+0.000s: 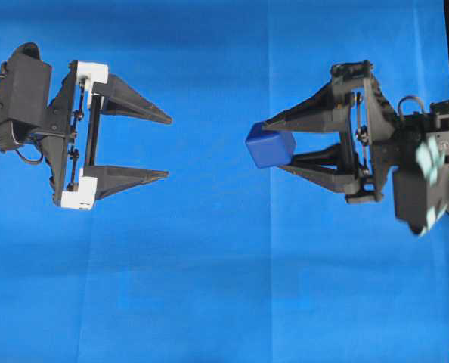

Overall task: Handover the blue block to the right arm after grasping it with the left arm, then place it in the designated position.
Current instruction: 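Pull the cube away from the left gripper with the right gripper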

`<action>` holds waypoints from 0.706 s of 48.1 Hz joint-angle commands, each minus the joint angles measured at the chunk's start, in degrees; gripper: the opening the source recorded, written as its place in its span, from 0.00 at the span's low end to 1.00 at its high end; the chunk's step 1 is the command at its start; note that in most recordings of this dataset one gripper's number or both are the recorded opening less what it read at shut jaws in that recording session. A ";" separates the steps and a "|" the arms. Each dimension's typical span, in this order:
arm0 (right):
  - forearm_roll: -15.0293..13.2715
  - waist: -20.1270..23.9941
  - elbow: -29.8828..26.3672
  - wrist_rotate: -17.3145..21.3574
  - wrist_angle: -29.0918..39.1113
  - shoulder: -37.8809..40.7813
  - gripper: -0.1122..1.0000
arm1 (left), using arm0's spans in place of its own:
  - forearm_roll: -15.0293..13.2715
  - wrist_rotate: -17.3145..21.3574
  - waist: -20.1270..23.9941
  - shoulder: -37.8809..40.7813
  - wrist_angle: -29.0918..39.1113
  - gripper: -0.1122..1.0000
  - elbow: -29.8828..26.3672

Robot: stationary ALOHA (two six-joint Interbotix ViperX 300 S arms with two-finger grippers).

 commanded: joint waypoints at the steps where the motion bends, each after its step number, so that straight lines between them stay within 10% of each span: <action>1: 2.20 0.09 -0.44 5.89 0.88 -1.58 0.46 | -0.09 -0.09 0.09 -0.53 -0.26 0.94 -0.88; 14: 2.55 0.18 0.00 22.24 4.13 -3.08 0.46 | -0.09 0.00 0.09 -0.35 -0.26 0.94 -1.05; 34: 2.55 0.18 -0.18 24.17 6.77 -3.08 0.46 | -0.09 -0.09 0.09 -0.35 -0.26 0.94 -1.14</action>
